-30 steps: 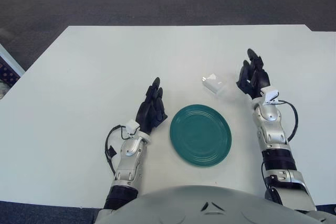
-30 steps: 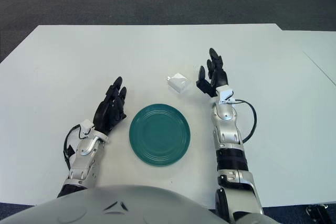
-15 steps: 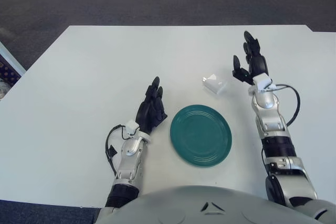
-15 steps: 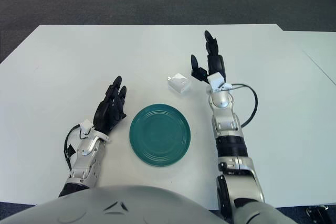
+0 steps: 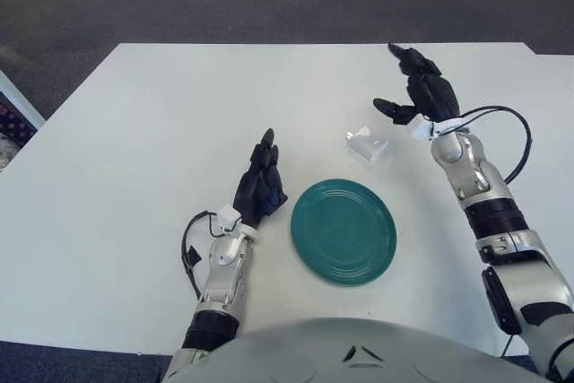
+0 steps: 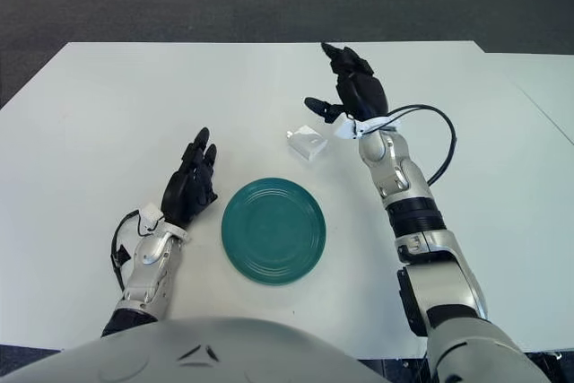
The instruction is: Put the charger into the plate.
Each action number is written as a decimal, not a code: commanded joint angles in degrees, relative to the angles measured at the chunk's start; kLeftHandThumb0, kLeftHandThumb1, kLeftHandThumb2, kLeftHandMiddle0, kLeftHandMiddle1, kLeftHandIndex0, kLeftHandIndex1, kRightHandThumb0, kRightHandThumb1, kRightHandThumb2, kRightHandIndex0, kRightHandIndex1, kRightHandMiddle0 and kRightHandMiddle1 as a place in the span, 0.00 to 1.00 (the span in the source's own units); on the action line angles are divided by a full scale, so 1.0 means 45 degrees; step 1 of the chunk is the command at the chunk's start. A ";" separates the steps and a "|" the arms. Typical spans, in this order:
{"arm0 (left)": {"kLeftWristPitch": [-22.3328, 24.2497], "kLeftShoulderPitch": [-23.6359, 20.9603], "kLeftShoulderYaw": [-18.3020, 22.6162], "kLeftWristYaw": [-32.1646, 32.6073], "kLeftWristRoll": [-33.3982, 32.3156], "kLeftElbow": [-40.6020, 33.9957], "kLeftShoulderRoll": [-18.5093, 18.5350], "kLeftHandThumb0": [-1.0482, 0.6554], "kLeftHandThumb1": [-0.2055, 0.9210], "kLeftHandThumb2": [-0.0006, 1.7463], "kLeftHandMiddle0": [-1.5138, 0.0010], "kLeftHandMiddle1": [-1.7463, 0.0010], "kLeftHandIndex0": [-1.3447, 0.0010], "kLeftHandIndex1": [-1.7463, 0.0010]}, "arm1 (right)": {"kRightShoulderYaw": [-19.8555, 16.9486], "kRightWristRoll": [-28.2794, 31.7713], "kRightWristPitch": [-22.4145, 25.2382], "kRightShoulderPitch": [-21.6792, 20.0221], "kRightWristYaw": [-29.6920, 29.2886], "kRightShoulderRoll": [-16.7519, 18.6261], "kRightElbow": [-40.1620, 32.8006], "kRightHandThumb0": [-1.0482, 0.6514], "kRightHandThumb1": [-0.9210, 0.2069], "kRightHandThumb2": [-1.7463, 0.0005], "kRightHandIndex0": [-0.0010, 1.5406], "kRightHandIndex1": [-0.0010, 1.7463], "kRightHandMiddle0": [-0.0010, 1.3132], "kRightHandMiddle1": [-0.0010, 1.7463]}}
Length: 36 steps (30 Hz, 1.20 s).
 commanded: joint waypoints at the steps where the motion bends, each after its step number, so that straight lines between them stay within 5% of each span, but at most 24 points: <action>1: 0.0612 0.0228 0.0137 -0.0041 -0.0184 0.0807 -0.0049 0.14 1.00 0.57 0.99 1.00 1.00 0.93 | 0.0799 -0.0787 -0.0085 -0.0511 0.0312 -0.0386 0.0503 0.10 0.00 0.68 0.05 0.00 0.00 0.23; 16: 0.0885 0.0489 -0.0070 0.0210 0.0298 0.0163 0.0073 0.12 1.00 0.58 0.99 1.00 1.00 0.94 | 0.3150 -0.2728 -0.0866 -0.2442 -0.0147 -0.1053 0.4259 0.12 0.00 0.64 0.01 0.00 0.00 0.14; 36: 0.0521 0.0383 0.0164 -0.0020 -0.0079 0.0747 -0.0005 0.17 1.00 0.57 1.00 1.00 1.00 0.94 | 0.4412 -0.2963 -0.1238 -0.2790 -0.0580 -0.1043 0.5712 0.11 0.00 0.61 0.00 0.00 0.00 0.06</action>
